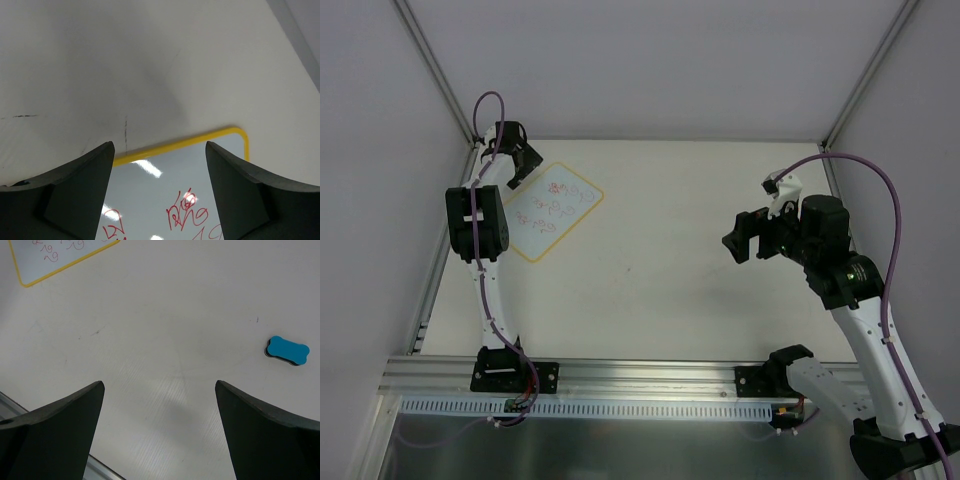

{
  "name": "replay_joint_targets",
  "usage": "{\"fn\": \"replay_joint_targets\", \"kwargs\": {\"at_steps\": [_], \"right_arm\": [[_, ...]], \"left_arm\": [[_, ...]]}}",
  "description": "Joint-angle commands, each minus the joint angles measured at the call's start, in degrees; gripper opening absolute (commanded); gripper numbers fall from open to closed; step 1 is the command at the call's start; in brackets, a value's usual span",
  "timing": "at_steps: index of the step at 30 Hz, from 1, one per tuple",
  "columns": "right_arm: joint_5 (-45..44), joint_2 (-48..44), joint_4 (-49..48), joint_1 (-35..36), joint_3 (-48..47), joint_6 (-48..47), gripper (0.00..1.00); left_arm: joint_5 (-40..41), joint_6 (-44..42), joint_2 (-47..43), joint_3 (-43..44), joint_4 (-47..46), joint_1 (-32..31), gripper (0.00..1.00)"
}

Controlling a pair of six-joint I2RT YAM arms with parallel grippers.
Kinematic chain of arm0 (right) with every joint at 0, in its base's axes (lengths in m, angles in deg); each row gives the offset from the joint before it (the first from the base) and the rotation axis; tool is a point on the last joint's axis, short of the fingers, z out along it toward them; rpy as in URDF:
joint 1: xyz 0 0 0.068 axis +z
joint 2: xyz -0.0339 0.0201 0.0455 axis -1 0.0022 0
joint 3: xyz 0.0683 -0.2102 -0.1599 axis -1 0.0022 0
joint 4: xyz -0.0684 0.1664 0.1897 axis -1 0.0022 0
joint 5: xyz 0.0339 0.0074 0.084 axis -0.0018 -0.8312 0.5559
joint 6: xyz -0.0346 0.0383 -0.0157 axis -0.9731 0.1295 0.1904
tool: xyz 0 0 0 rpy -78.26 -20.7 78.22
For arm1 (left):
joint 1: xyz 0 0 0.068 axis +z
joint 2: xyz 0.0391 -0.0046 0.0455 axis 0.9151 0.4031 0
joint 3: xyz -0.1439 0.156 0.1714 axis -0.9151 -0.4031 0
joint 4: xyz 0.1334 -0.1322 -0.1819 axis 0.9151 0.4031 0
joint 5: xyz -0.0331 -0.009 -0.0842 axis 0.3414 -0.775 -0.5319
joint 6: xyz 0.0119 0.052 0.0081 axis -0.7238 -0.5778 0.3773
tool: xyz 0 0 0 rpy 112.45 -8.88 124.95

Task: Erase the whiteboard

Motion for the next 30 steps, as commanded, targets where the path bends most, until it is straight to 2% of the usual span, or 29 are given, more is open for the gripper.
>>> {"fn": "replay_joint_targets", "kwargs": {"at_steps": [1,14,30], "right_arm": [[1.0,-0.2,-1.6,0.3,-0.7,0.6,0.99],[1.2,-2.4,-1.5,0.3,0.0,0.9,0.99],[0.8,-7.8,-1.5,0.3,2.2,1.4,0.99]], "left_arm": [[-4.3,2.3,0.5,-0.4,0.2,0.5,0.74],[-7.3,4.6,-0.1,-4.5,1.1,0.0,0.74],[-11.3,10.7,-8.1,-16.0,2.7,-4.7,0.68]]}}
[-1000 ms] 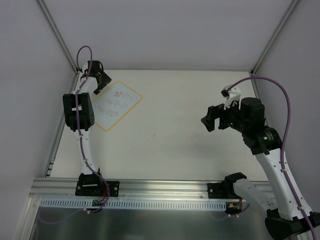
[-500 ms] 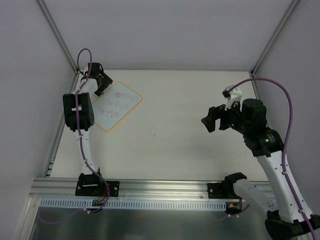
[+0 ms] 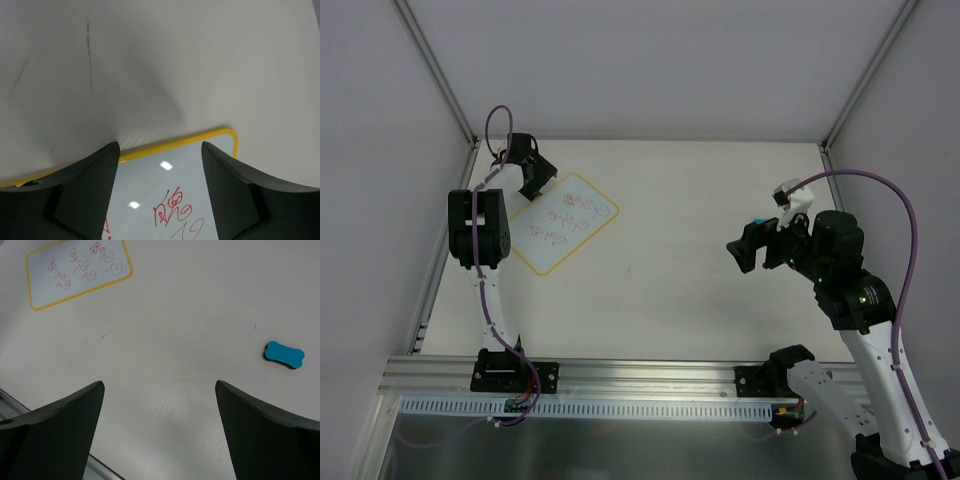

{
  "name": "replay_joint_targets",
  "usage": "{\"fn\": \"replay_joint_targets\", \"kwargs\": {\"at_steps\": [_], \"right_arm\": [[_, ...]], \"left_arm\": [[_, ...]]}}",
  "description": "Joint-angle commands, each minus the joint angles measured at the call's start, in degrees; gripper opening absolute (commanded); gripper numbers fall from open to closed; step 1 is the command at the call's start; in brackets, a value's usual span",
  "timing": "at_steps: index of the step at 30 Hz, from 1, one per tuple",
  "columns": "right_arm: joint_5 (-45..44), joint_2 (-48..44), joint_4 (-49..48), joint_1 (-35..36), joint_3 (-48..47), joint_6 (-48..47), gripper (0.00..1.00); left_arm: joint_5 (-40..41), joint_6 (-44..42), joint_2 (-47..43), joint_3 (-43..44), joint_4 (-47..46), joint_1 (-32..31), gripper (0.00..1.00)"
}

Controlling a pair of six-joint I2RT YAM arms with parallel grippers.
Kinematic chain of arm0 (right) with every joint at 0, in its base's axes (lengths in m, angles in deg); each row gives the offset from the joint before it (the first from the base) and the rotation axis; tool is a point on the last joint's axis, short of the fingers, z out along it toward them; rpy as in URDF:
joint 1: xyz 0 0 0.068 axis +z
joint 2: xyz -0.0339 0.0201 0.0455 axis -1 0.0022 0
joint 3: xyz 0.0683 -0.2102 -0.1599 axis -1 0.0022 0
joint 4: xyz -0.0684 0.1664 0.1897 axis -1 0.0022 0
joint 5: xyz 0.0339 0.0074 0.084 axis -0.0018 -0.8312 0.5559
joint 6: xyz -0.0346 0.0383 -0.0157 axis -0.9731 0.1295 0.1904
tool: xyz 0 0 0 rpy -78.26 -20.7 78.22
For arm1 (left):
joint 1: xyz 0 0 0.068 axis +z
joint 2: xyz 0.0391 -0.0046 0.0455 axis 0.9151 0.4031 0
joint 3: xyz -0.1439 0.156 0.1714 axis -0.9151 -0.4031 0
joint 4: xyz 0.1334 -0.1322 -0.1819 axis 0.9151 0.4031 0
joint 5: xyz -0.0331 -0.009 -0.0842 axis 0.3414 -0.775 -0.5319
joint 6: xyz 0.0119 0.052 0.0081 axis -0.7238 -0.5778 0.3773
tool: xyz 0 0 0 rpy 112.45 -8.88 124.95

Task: Erase the whiteboard

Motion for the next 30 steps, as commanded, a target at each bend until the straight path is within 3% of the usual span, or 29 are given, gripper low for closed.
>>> {"fn": "replay_joint_targets", "kwargs": {"at_steps": [1,22,30], "right_arm": [[0.2,-1.7,-1.5,0.3,0.4,1.2,0.99],[0.6,-10.8,0.7,0.3,6.5,8.3,0.99],[-9.2,-8.5,5.1,0.3,5.7,13.0,0.99]], "left_arm": [[-4.3,3.2,-2.6,-4.5,5.9,-2.6,0.68],[-3.2,11.9,-16.7,-23.7,6.1,-18.5,0.66],[-0.9,9.1,-24.5,-24.6,6.2,-19.9,0.74]]}}
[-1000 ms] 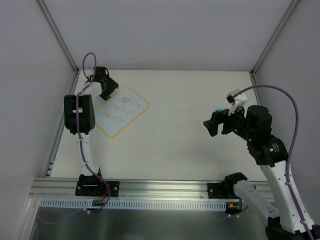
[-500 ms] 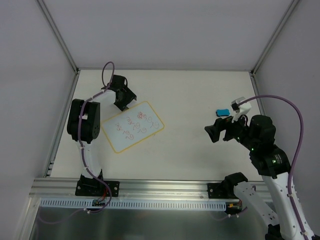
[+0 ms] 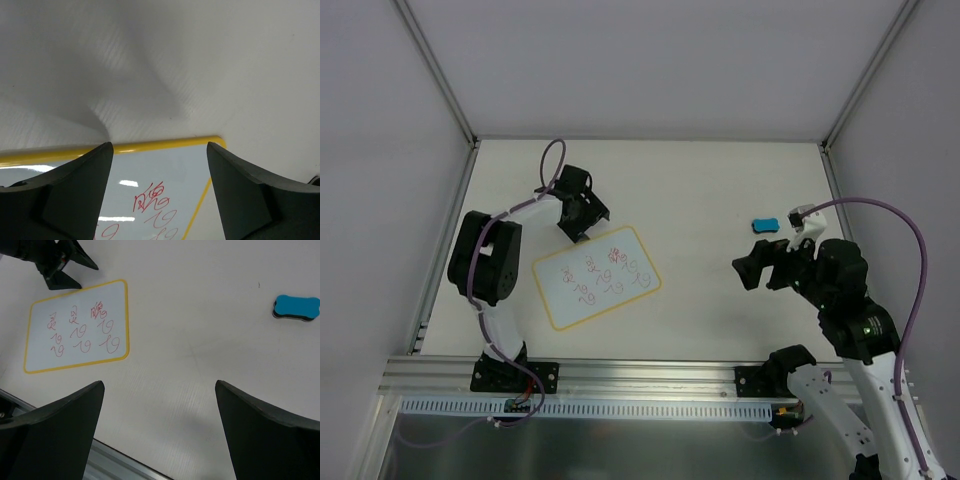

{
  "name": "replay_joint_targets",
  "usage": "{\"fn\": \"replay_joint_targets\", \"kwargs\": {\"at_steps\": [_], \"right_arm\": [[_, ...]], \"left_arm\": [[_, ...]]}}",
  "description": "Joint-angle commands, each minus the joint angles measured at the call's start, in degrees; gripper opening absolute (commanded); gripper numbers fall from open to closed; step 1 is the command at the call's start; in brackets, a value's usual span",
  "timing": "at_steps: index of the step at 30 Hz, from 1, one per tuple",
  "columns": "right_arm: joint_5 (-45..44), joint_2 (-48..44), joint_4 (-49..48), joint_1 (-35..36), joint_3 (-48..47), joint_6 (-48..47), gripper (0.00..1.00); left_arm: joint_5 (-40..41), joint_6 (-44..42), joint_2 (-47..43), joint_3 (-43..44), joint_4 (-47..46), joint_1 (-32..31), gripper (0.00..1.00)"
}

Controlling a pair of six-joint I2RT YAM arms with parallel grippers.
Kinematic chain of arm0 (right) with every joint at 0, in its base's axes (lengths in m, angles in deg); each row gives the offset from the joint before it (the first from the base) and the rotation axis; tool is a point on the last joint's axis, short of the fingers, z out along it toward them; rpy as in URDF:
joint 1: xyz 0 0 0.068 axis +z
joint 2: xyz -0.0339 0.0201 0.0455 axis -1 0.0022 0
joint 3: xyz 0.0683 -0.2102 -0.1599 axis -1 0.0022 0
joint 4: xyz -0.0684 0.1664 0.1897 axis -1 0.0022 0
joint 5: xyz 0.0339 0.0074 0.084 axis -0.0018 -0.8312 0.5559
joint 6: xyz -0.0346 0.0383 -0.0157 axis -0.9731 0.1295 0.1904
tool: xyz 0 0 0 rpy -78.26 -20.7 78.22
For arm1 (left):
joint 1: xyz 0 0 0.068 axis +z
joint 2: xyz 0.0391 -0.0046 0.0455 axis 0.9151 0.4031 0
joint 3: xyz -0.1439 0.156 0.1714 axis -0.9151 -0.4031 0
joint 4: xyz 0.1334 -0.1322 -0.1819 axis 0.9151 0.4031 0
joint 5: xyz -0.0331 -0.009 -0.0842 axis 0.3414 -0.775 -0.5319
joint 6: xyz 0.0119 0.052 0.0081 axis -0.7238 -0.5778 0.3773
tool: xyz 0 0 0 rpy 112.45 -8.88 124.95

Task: Erase the whiteboard

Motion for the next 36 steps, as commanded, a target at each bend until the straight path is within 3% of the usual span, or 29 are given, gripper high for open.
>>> {"fn": "replay_joint_targets", "kwargs": {"at_steps": [1,5,8,14,21,24,29,36], "right_arm": [[-7.2,3.3,3.7,0.2,-3.1,3.6,0.99],[-15.5,11.0,7.0,-0.1,-7.6,4.0,0.99],[-17.0,17.6,6.9,-3.1,-9.8,5.2,0.99],[-8.6,30.0,6.1,-11.8,-15.9,9.4,0.99],[-4.2,33.5,3.4,-12.0,-15.9,8.2,0.99],[-4.1,33.2,2.9,-12.1,-14.4,7.4,0.99],[-3.9,32.4,1.7,-12.1,-11.6,8.0,0.99],[-3.9,32.5,1.2,-12.1,-11.6,8.1,0.99]], "left_arm": [[2.1,-2.7,-6.9,0.2,2.7,0.0,0.78],[5.0,-9.1,-12.5,1.1,4.2,0.0,0.88],[7.8,-13.6,-17.3,-0.3,5.8,0.0,0.90],[10.1,-14.6,-28.2,-13.6,8.6,3.0,0.92],[7.9,-11.6,-37.2,-29.2,9.3,10.5,0.93],[6.1,-11.9,-36.9,-31.4,9.3,14.0,0.93],[6.2,-12.3,-35.0,-31.5,9.0,14.4,0.93],[2.6,-14.1,-26.9,-29.8,6.2,14.3,0.83]]}}
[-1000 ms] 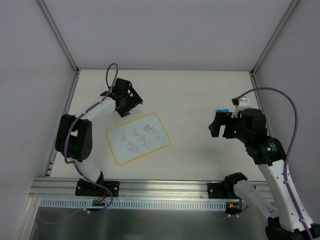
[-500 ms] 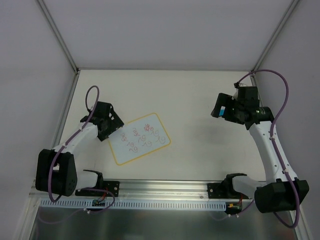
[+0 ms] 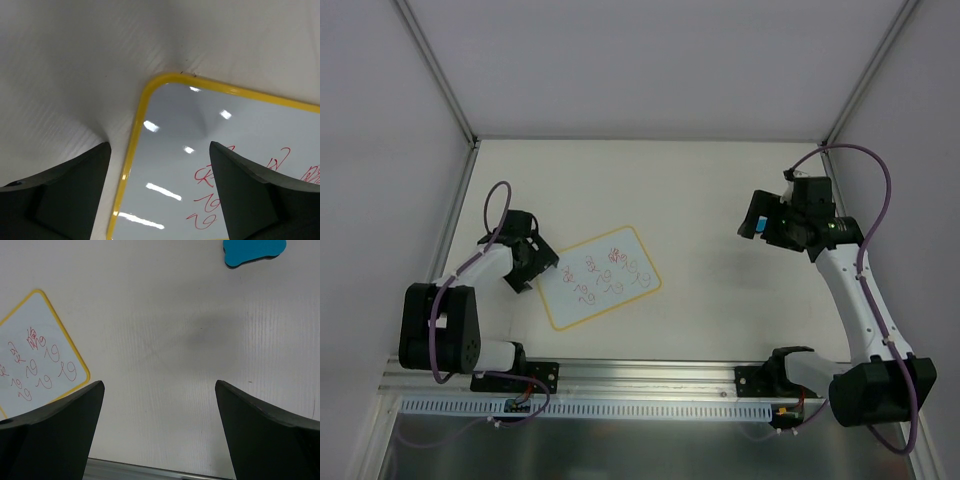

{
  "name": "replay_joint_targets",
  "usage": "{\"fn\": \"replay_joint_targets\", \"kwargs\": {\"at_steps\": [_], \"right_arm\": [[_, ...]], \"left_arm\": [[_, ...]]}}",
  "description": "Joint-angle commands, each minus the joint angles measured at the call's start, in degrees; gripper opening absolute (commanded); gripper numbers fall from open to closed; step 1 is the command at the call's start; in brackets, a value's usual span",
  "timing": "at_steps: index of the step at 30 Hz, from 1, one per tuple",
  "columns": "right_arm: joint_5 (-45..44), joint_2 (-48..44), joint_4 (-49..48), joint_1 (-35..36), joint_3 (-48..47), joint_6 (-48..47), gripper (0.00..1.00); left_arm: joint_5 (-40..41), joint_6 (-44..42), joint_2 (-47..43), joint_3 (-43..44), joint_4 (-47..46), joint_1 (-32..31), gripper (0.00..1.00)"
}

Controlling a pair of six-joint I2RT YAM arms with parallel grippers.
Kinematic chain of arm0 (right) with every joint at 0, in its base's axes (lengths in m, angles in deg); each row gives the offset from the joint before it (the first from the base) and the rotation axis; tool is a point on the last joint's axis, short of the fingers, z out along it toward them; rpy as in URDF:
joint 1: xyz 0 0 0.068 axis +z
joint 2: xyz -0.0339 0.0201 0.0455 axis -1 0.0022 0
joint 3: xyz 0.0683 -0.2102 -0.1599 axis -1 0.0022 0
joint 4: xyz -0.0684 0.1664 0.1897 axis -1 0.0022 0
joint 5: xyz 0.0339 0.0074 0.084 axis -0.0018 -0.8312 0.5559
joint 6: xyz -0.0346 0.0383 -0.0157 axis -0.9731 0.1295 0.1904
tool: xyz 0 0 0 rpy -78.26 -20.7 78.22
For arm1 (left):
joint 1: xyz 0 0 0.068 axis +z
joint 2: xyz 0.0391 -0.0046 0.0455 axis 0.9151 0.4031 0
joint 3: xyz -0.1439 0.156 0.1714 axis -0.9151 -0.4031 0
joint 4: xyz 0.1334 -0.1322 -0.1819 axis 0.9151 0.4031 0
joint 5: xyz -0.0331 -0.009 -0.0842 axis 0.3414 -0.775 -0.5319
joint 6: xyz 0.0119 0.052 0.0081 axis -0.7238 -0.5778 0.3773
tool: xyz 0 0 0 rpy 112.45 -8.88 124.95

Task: Erase the whiteboard

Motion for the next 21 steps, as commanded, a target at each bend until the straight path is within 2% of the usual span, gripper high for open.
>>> {"fn": "replay_joint_targets", "kwargs": {"at_steps": [1,8,15,19,21], "right_arm": [[0.6,-1.1,-1.7,-0.3,-0.5,0.4,0.99],[-0.8,-0.7,-1.7,-0.3,-1.0,0.1,0.99],[-3.4,3.6,-2.8,-0.3,-3.6,-1.0,0.99],[-5.8,10.6,-2.8,-0.4,-7.8,-6.0,0.99],[-6.2,13.6,-2.6,-2.1,-10.9,-4.5,0.99]], "left_arm": [[-3.6,-0.7,3.8,0.7,-2.9,0.0,0.79],[-8.2,0.2,5.6,0.3,-6.2,-2.4,0.69],[-9.7,2.2,6.2,0.5,-6.4,-5.7,0.69],[-9.6,1.8,5.2,0.9,-6.5,-6.1,0.70],[-9.5,1.7,4.8,1.1,-6.5,-6.2,0.71]]}}
